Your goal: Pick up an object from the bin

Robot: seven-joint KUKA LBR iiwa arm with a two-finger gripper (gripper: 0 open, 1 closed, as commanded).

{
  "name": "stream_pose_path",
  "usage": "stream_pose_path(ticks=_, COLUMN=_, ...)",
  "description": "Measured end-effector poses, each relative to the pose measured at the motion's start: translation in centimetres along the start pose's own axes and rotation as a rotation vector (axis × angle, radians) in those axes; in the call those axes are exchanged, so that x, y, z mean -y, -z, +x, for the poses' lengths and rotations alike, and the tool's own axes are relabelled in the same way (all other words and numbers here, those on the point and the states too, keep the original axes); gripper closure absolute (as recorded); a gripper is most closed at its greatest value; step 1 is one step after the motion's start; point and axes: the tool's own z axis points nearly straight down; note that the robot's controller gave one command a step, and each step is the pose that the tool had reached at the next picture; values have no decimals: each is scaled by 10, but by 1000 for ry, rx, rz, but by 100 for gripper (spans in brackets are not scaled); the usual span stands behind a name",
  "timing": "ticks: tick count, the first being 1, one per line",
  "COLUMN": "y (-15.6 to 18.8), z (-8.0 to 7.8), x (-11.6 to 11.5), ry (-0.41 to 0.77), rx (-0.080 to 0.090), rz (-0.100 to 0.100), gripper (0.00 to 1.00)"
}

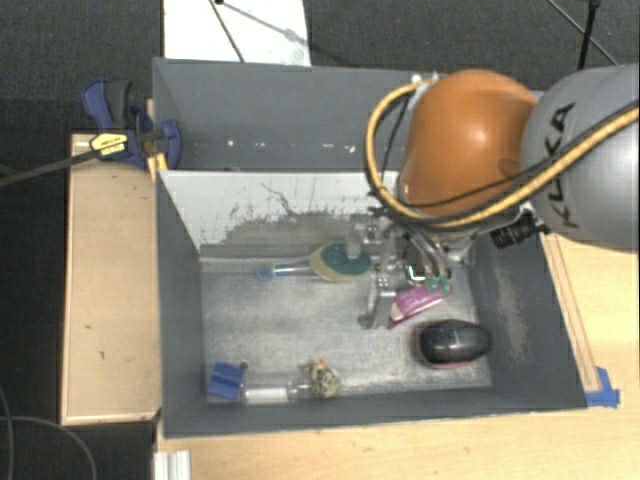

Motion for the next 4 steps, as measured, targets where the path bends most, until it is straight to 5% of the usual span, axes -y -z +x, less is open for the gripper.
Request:
stream_pose_path(ticks=1, y=58, z=36, x=33, ry=425, rx=13, rz=3, gripper=0)
stream_pose_path(ticks=2, y=97, z=-10, x=-35, ry=304, rx=16, rz=-2, gripper=0)
stream_pose_path(ticks=3, y=138, z=-39, x=-85, ry=122, rx=14, rz=-3, gripper=0)
stream_pose_path(ticks=4, y=135, z=-9, x=-107, ry=234, rx=8, rz=0, gripper=0)
